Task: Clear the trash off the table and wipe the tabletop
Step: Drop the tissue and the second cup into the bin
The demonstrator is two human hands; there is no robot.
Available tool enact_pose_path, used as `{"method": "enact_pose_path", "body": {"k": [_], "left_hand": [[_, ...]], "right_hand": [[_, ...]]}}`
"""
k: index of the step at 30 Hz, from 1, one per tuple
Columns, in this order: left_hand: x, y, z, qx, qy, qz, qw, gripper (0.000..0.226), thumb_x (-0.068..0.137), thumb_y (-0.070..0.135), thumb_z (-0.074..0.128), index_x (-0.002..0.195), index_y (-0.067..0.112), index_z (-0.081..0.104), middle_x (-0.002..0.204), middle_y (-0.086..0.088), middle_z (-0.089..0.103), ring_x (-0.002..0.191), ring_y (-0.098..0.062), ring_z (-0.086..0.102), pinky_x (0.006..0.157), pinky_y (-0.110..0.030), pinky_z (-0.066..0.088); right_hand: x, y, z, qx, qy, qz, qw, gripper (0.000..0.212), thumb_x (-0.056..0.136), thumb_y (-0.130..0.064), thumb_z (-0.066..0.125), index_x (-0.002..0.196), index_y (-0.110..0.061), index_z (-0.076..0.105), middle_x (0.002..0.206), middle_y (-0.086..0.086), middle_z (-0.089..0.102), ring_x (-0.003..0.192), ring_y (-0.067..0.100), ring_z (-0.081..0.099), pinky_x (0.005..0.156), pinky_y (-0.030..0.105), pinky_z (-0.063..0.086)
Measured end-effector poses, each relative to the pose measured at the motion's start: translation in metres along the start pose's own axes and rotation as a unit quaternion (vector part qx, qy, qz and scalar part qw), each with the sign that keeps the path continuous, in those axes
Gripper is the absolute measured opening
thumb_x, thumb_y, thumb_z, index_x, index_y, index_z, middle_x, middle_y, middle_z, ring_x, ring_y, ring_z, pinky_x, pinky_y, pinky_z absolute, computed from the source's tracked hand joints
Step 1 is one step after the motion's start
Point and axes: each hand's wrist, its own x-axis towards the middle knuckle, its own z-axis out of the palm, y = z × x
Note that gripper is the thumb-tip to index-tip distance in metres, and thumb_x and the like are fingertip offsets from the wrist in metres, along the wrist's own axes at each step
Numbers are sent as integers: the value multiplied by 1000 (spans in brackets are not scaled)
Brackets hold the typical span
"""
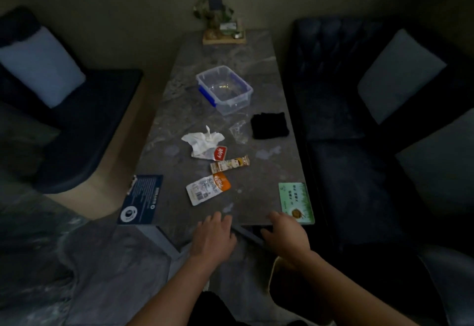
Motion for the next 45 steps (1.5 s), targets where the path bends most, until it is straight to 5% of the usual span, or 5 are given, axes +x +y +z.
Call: {"method": "enact_pose_path", "body": {"k": [15, 31, 35, 39, 45], "left_hand": [[90, -138, -25, -29, -41, 65, 997, 40, 86, 40, 47, 123, 25, 51, 125, -5, 55, 111, -28, 54, 87, -43, 45], [168, -147, -36, -72, -48, -11, 996, 30, 91, 43, 51, 115, 25, 53, 116, -1, 56, 102, -19, 54, 79, -34, 47], [205, -144, -47, -75, 1, -55, 996, 46, 91, 44, 54, 132, 27, 43, 127, -3, 48, 109, -19, 51, 84, -32, 50], [251, -139, -60, -66, 32, -53, 996, 66, 89, 45, 59, 145, 28, 30, 145, -5, 37, 122, -24, 43, 89, -35, 50], [299, -131, -68, -36, -28, -65, 997, 54, 92, 38, 58, 142, 29, 40, 140, -3, 51, 123, -24, 50, 94, -41, 49]], "right_hand": [[89, -112, 23, 14, -38, 117, 992, 34, 76, -40, 68, 108, -29, 62, 108, -4, 61, 99, 17, 57, 76, 35, 53], [197, -95, 2, 100, 14, 133, 986, 13, 90, -38, 62, 102, -32, 63, 88, -8, 67, 72, 6, 63, 67, 32, 59], [249, -84, -15, 127, 53, 120, 983, 49, 85, -31, 72, 128, -20, 51, 120, 7, 60, 99, 21, 61, 83, 40, 56], [302, -84, -27, 115, 43, 109, 986, 98, 74, -40, 81, 151, -24, 23, 151, 5, 34, 134, 29, 36, 106, 45, 41], [345, -83, -21, 73, 18, 87, 993, 101, 70, -45, 83, 149, -34, 22, 147, -4, 44, 130, 22, 38, 90, 42, 49]]}}
